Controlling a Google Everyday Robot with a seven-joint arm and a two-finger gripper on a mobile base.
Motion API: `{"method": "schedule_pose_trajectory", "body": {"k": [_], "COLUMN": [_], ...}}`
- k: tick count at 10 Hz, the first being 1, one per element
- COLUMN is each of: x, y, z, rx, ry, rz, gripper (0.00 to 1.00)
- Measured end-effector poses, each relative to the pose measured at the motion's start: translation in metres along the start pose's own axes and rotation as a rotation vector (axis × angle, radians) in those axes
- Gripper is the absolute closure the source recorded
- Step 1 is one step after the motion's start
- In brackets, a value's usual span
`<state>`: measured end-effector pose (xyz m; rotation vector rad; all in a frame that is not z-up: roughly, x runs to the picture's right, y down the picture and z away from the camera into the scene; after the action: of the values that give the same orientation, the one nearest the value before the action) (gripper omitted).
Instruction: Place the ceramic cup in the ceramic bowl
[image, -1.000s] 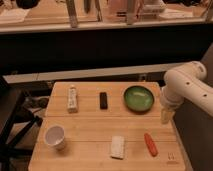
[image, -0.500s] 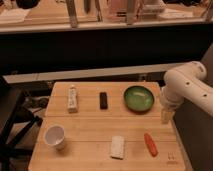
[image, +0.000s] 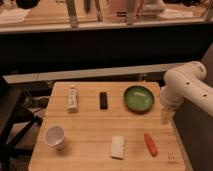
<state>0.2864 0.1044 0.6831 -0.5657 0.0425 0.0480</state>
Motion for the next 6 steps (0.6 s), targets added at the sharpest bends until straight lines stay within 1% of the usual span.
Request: {"method": "schedule_pose_trajectory", "body": {"k": [5, 6], "x": [-0.0009, -0.0069], "y": [0.0009, 0.0011], "z": [0.0005, -0.0014], "rx": [0.0, 0.007], "ry": [0.002, 0.011], "rz": [-0.003, -0.022], "gripper": [0.2, 0.2]}}
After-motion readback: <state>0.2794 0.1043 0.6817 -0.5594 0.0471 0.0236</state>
